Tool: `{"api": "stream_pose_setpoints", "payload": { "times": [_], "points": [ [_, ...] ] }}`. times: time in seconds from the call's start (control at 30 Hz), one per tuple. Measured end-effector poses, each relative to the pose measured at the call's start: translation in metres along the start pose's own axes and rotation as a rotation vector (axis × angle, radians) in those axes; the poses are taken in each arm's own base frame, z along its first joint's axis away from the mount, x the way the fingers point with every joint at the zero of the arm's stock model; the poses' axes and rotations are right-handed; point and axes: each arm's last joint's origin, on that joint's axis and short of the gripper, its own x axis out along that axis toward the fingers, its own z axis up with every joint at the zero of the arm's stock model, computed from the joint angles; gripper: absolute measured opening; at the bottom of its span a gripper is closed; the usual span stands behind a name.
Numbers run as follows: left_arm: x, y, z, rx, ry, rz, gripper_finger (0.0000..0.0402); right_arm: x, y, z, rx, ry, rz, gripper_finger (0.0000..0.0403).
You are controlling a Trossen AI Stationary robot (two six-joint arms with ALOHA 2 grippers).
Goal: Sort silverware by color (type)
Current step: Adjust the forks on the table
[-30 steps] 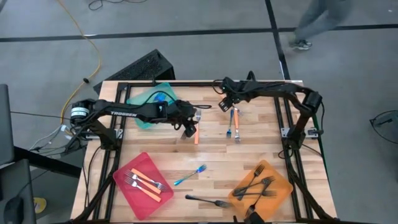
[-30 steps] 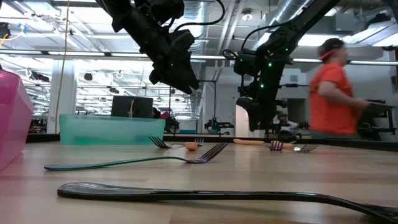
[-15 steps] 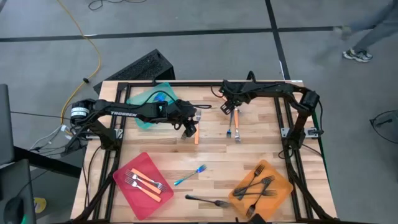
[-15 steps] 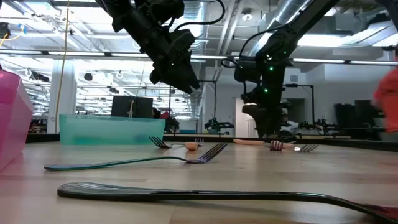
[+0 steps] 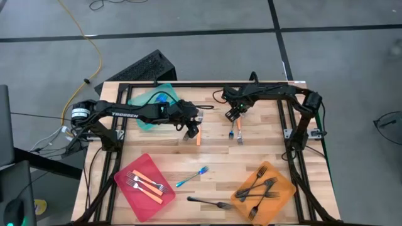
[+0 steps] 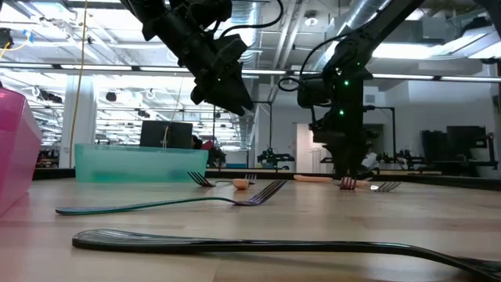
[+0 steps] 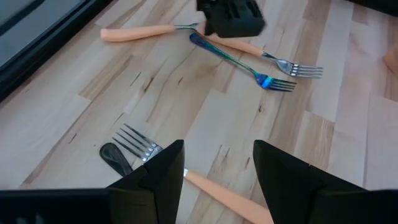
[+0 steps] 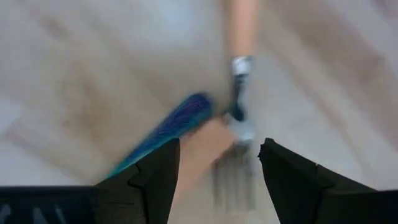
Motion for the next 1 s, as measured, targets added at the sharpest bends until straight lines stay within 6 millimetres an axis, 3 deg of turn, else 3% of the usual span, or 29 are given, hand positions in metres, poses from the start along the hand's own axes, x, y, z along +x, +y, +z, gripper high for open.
{"api": "stream_pose_setpoints", "payload": {
  "times": [0.27, 0.53, 0.8, 0.9, 1.0],
  "points": [
    [0.000, 0.000, 0.000, 0.001, 0.000, 0.001, 0.0176, -0.001, 0.026, -0.005, -0.064, -0.027, 0.052, 0.0243],
    [0.000, -0.002, -0.001, 0.007, 0.001, -0.005, 0.0176, 0.012, 0.024, -0.012, 0.096, 0.027, -0.122, 0.0243],
    [0.000, -0.002, -0.001, 0.006, 0.001, -0.004, 0.0176, 0.012, 0.032, -0.009, 0.118, -0.003, -0.041, 0.0243],
    [0.000, -0.002, -0.001, 0.007, 0.001, -0.004, 0.0176, 0.010, 0.044, -0.004, 0.096, -0.099, 0.011, 0.0243],
    [0.000, -0.002, -0.001, 0.011, 0.000, -0.004, 0.0176, 0.001, 0.048, -0.004, 0.155, -0.199, -0.063, 0.0243]
  ]
}}
